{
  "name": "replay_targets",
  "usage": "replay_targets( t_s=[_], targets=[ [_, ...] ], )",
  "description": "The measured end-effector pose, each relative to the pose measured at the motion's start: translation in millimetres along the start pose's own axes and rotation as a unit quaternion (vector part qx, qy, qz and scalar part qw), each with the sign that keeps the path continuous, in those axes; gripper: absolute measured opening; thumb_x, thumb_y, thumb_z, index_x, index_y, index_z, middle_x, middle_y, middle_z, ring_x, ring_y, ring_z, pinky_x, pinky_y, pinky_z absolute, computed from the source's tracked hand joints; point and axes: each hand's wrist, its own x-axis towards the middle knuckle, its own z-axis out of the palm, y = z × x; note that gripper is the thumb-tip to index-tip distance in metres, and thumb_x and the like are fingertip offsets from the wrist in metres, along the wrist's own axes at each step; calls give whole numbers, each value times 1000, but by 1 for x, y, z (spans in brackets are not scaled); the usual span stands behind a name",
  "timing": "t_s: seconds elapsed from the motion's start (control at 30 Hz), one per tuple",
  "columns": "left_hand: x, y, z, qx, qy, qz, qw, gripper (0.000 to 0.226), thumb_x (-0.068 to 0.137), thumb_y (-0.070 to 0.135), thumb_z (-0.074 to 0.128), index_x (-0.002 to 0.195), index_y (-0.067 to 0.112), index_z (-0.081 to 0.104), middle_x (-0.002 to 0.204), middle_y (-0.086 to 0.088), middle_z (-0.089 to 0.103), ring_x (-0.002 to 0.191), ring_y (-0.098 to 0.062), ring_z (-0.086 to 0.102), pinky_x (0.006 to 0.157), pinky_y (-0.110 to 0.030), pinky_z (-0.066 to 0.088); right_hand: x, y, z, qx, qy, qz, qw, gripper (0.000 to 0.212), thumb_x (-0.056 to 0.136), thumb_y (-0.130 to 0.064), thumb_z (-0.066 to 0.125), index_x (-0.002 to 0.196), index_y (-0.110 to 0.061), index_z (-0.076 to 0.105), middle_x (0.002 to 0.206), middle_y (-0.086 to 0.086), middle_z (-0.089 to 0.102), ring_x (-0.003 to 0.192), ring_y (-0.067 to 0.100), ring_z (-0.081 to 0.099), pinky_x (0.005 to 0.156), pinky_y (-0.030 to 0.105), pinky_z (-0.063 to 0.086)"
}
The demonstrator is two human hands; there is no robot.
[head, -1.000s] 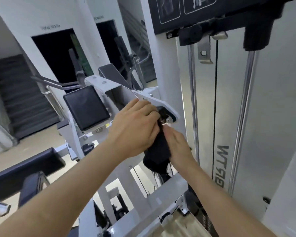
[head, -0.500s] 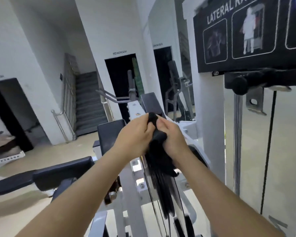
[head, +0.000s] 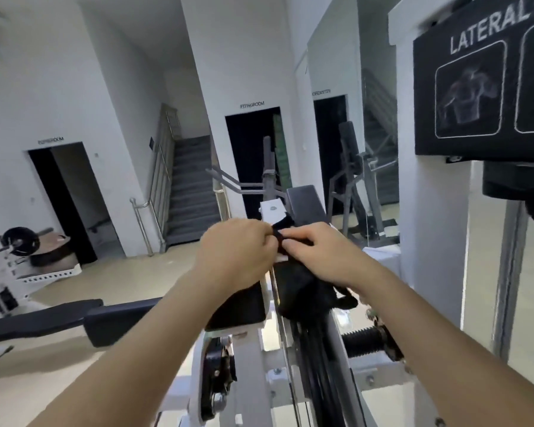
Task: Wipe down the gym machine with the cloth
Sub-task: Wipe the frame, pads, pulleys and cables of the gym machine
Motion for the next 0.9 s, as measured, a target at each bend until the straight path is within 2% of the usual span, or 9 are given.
replay_targets(
  t_s=[0.1,0.2,0.27,0.43,0.53,0.6,0.7,0.8,0.9],
  targets=[
    [8,-14,16,-3,-83,-51,995,32,90,49,33,89,31,59,80,5,57,68,-21,49,54,-29,30,39,-3,-3,-86,-51,23,995,22,95,-17,52,88,-14,72,82,11,69,76,22,63,70,32,50],
    [2,-11,26,21,4,-52,998,38,89,49,27,76,25,54,62,6,45,51,-12,33,46,-27,20,88,5,3,-182,-43,65,980,32,92,-4,50,60,-13,50,64,3,52,73,27,51,58,31,38],
    [0,-11,27,11,46,-40,998,36,90,45,26,73,24,50,57,6,43,48,-9,32,45,-27,17,109,8,9,-210,-27,87,973,38,92,-4,48,55,-14,43,60,2,45,74,26,47,64,29,34],
    [-3,-15,27,-29,97,-33,994,30,91,39,30,73,22,47,60,5,51,50,-16,40,46,-27,19,94,12,14,-63,1,101,993,38,93,-9,50,55,-13,51,59,1,52,63,19,47,61,29,38],
    [-5,-15,27,-64,139,-11,988,30,89,39,30,85,28,57,68,7,60,59,-19,50,48,-27,24,47,3,12,69,19,64,995,22,87,-15,58,69,-15,69,68,3,64,67,17,56,69,33,47],
    [-8,-15,23,-95,139,3,986,36,86,41,30,93,32,63,74,8,65,69,-21,59,55,-29,34,15,-4,12,79,51,48,994,19,89,-17,58,89,-21,77,86,-5,74,84,13,66,83,32,52],
    [-11,-11,11,-140,95,-10,986,32,87,41,37,93,34,68,81,9,67,83,-22,62,64,-32,38,-39,-18,19,-4,124,24,992,28,91,-18,58,113,-27,72,117,-11,69,113,7,59,104,27,43],
    [-21,6,-5,-237,20,-2,971,27,90,34,46,94,31,72,93,10,69,94,-17,62,74,-33,44,-101,-30,47,-81,216,-14,973,41,93,-10,57,133,-17,58,139,-3,55,125,7,46,103,1,24],
    [-54,43,-19,-332,-43,90,938,32,84,39,45,96,29,73,100,15,68,98,-8,60,89,-36,50,-163,-30,80,-111,262,-12,958,50,94,-4,53,143,-11,46,145,5,48,131,15,46,109,18,33]
  ],
)
